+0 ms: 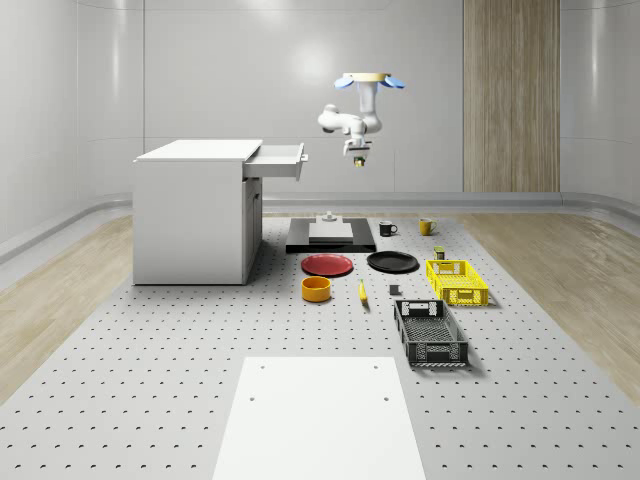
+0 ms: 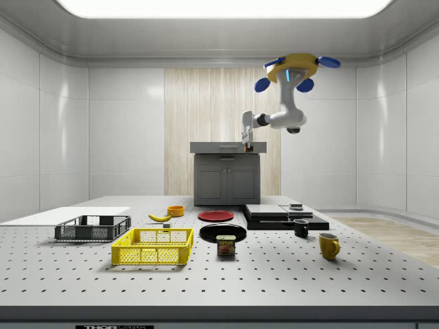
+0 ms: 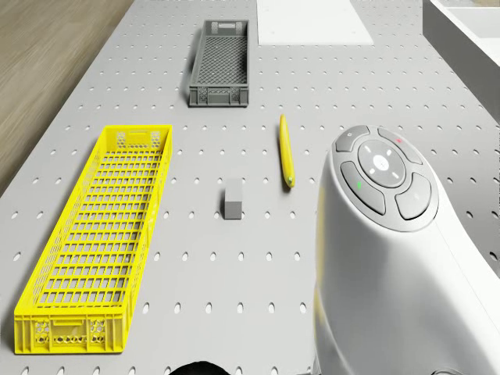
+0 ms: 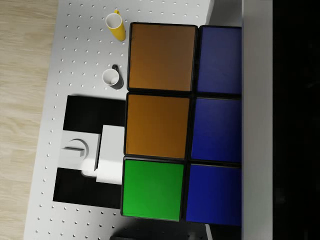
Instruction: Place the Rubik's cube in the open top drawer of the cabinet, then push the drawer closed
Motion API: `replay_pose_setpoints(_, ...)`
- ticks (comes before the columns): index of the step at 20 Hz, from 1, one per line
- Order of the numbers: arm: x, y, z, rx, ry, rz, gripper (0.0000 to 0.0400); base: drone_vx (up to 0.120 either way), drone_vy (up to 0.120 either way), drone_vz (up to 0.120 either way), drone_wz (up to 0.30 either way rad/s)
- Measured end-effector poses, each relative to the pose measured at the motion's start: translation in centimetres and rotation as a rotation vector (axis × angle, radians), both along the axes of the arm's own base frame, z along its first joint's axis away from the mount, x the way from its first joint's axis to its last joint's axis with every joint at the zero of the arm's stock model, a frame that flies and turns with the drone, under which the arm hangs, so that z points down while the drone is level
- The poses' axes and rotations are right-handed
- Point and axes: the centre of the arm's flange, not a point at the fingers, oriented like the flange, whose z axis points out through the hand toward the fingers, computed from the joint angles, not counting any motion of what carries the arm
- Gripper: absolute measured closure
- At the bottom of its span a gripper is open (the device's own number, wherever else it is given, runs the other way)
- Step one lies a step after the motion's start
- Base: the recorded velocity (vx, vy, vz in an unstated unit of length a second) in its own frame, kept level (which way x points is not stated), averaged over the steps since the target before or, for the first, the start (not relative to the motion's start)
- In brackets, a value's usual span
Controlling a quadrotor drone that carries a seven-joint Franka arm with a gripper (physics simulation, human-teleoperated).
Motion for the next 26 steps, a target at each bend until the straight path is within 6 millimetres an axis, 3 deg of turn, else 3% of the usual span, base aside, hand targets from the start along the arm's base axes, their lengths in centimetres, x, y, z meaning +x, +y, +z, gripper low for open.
replay_pose_setpoints(19,-0.2,-0.7,0.2,-0.002,0.001,0.000,0.0106,0.000,-0.120,0.120,0.000)
replay_pose_setpoints(26,0.3,-1.4,0.8,-0.003,0.001,-0.001,0.0106,0.000,-0.120,0.006,0.000)
